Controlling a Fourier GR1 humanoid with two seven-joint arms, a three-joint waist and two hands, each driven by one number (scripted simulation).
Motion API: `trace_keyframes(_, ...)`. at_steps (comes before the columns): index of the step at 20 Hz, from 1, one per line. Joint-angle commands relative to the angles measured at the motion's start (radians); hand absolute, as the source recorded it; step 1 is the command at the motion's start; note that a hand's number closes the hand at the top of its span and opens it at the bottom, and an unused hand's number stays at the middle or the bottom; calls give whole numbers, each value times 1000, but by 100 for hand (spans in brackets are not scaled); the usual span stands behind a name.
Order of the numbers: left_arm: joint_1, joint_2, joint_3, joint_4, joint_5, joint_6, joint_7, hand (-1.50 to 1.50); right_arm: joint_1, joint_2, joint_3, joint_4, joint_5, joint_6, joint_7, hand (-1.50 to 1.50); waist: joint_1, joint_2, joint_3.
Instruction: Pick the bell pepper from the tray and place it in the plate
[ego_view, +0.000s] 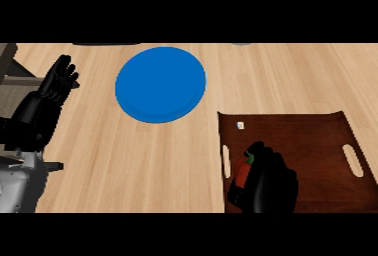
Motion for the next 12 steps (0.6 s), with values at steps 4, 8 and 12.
trace_keyframes(4,-32,-27,-33,8,-17,3,3,0,-238,21,126,-77,34,-35,268,150,33,12,3)
trace_keyframes(8,-89,14,18,48,31,-38,24,0,-354,21,117,9,-33,-49,268,150,45,18,2)
trace_keyframes(12,-48,-9,-18,1,12,-34,12,0,-515,21,8,127,-120,-67,269,150,73,19,2)
